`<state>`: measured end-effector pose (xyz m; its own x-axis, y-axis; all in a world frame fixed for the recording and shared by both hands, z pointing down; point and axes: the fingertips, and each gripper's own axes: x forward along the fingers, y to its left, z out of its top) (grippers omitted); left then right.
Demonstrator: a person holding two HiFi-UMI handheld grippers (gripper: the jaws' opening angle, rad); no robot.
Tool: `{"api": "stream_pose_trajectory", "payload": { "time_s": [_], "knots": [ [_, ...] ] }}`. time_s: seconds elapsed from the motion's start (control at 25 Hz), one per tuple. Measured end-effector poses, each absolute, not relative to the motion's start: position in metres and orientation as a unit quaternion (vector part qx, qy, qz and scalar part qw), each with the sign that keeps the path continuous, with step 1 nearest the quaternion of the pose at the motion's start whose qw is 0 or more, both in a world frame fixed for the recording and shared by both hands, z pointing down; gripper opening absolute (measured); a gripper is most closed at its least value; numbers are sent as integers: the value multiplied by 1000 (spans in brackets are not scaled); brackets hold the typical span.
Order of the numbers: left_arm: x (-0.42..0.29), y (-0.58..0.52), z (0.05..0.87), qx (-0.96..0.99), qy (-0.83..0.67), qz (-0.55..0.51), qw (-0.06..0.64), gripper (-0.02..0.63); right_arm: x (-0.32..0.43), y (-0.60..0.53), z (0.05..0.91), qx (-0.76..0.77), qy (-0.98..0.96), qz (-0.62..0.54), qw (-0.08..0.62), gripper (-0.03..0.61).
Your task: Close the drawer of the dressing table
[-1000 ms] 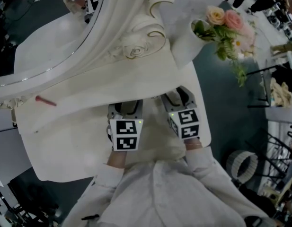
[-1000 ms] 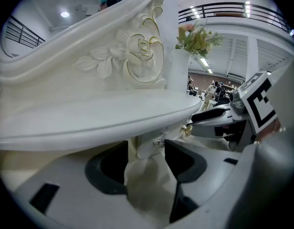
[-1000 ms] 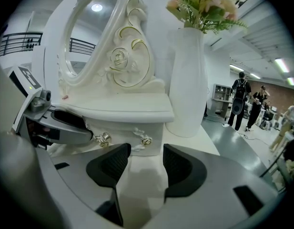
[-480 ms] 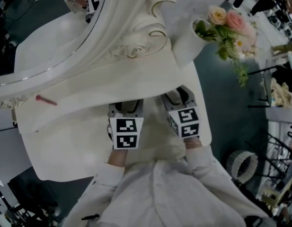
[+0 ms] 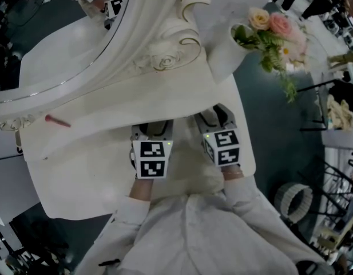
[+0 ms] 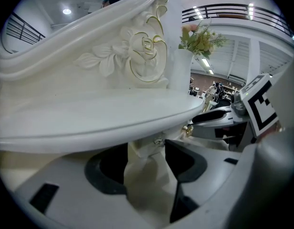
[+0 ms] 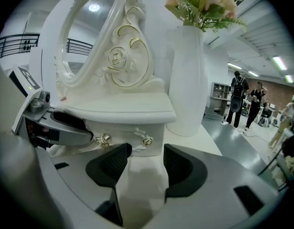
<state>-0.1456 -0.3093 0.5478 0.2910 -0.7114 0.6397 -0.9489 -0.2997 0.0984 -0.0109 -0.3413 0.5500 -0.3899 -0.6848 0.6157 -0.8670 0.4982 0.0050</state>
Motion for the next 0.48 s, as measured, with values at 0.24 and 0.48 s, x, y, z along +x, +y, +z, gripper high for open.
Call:
{"api": "stream_pose_trajectory", "payload": {
  "time_s": [0.24, 0.48],
  "knots": [
    [-148, -299, 554, 755, -540, 274, 252, 228, -7, -340, 545, 476, -819, 170, 270, 213],
    [-145, -293, 546, 753, -546, 266, 253, 227, -9, -332, 541, 456, -833, 180, 255, 212]
  ]
}}
